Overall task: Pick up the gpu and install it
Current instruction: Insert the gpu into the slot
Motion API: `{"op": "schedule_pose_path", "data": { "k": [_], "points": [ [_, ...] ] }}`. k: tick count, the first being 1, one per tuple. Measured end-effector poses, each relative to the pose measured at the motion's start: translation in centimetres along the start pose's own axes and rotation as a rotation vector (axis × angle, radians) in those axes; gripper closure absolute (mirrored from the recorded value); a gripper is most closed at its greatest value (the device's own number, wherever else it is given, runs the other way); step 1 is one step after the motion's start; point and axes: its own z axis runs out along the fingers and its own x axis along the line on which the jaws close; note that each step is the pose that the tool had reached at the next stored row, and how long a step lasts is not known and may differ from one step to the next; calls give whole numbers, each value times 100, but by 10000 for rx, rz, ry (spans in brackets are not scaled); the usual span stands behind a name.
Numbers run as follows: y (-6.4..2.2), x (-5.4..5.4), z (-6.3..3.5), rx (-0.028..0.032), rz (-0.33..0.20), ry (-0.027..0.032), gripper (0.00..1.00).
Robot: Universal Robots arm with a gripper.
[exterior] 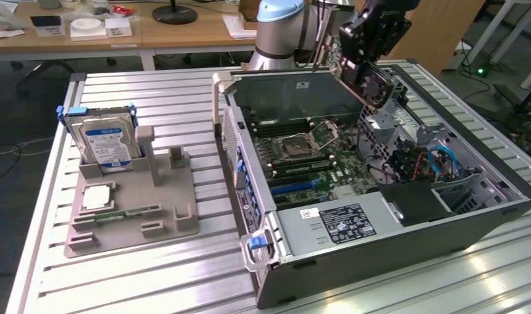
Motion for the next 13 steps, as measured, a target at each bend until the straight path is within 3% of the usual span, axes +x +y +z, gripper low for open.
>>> {"op": "schedule_pose_path", "data": {
  "k": [13],
  "points": [
    [0,0,0,43,-2085,105,73]
  ]
}}
